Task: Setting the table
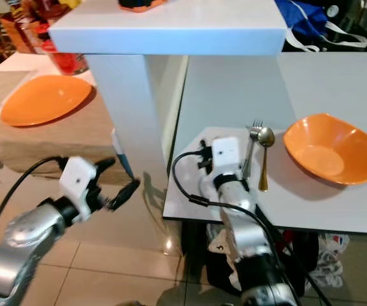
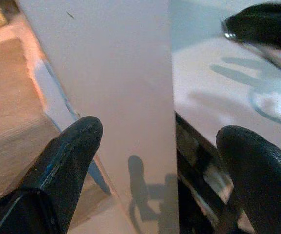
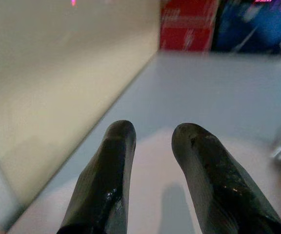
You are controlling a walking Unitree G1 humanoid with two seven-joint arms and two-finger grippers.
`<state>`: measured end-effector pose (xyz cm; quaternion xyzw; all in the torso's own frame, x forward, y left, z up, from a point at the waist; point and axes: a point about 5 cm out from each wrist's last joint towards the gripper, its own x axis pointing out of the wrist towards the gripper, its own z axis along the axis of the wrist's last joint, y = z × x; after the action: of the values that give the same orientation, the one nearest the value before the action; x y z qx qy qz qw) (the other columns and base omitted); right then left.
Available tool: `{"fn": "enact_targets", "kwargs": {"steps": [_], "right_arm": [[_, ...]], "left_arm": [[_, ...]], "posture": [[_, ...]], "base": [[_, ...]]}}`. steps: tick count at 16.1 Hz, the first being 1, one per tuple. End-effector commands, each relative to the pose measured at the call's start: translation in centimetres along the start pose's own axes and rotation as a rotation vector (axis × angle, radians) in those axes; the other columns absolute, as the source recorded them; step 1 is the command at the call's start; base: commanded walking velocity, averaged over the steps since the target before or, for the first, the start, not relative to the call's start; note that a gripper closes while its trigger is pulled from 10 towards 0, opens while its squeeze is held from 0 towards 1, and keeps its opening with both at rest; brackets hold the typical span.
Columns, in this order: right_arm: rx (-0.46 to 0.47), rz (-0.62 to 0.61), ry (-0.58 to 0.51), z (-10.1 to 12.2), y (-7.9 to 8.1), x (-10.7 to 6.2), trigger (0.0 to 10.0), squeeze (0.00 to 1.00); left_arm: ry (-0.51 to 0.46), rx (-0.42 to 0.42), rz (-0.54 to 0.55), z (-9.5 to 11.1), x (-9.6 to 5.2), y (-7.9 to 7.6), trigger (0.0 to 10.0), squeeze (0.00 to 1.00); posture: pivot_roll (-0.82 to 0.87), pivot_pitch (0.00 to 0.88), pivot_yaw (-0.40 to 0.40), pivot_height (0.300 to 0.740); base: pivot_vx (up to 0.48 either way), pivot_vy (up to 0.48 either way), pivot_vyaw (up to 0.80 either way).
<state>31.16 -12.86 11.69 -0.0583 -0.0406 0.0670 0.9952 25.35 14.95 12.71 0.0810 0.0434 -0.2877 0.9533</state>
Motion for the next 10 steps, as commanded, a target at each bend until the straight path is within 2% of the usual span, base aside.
{"fn": "enact_targets", "kwargs": {"steps": [1, 4, 5, 7, 10], "right_arm": [[-0.032, -0.031, -0.072, 1.2, -0.6, -0.3, 10.0, 0.0], [-0.087, -0.089, -0.114, 1.5, -2.0, -2.1, 10.0, 0.0], [-0.115, -0.1, -0.127, 1.5, -2.3, -2.8, 10.0, 0.0], [-0.132, -0.132, -0.071, 0.1, -3.4, -4.2, 10.0, 0.0], [-0.102, -0.073, -0.029, -0.8, -2.7, -5.3, 10.0, 0.0]], "left_arm": [[0.01, 0.001, 0.068, -0.2, -0.1, 0.9, 10.0, 0.0], [0.003, -0.033, 0.169, -0.7, 0.5, 1.7, 10.0, 0.0], [0.001, -0.074, 0.211, -1.0, 0.8, 2.1, 10.0, 0.0], [-0.001, -0.093, 0.244, -1.3, 1.5, 2.2, 10.0, 0.0], [-0.008, -0.109, 0.258, -1.4, 2.1, 1.8, 10.0, 0.0]], "posture": [[-0.02, 0.0, 0.091, 0.736], [-0.04, 0.0, 0.074, 0.736], [-0.05, 0.0, 0.071, 0.736], [-0.07, 0.0, 0.071, 0.736], [-0.09, 0.0, 0.07, 0.736]], "base": [[0.0, 0.0, 0.0], [0.0, 0.0, 0.0], [0.0, 0.0, 0.0], [0.0, 0.0, 0.0], [0.0, 0.0, 0.0]]}}
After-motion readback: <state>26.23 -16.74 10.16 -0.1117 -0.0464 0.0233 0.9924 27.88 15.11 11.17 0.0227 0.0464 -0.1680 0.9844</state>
